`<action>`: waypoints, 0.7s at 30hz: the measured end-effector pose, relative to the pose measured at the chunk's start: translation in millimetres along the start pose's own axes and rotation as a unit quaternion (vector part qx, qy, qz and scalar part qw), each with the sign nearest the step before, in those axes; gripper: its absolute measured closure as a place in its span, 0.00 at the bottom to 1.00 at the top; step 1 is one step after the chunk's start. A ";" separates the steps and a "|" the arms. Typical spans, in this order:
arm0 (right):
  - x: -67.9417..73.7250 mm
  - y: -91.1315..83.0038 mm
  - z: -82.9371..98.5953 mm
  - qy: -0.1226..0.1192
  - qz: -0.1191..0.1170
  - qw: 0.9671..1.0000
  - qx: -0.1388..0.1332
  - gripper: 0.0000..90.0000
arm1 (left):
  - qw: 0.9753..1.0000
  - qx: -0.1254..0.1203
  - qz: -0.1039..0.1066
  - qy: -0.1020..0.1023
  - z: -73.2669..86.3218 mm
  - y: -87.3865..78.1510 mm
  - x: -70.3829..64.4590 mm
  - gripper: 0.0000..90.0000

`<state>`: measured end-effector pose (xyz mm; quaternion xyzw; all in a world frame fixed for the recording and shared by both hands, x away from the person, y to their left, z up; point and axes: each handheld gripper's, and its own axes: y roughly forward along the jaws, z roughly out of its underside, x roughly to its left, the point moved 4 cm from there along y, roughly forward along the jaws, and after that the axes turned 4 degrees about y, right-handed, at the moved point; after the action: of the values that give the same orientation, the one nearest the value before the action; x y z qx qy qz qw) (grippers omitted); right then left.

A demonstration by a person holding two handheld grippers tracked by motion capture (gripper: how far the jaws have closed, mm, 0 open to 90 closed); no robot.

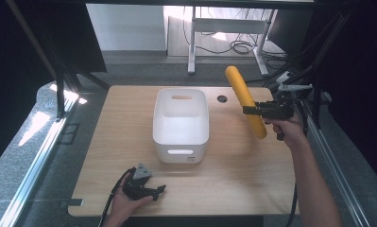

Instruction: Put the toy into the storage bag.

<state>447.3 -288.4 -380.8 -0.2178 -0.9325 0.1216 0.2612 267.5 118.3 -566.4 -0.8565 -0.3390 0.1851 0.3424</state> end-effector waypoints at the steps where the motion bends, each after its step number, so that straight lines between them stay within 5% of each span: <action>1: 2.4 0.1 -0.9 -0.002 -0.002 1.000 -0.002 0.58 | 1.000 0.000 0.000 0.000 0.0 0.0 -0.1 0.26; 21: 25.5 2.1 -9.5 -0.022 -0.027 0.999 -0.032 0.58 | 1.000 0.001 0.000 0.001 0.1 0.7 -0.8 0.25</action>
<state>433.6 -273.6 -362.5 -0.1982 -0.9469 0.0897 0.2366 267.2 117.4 -566.9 -0.8562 -0.3386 0.1845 0.3438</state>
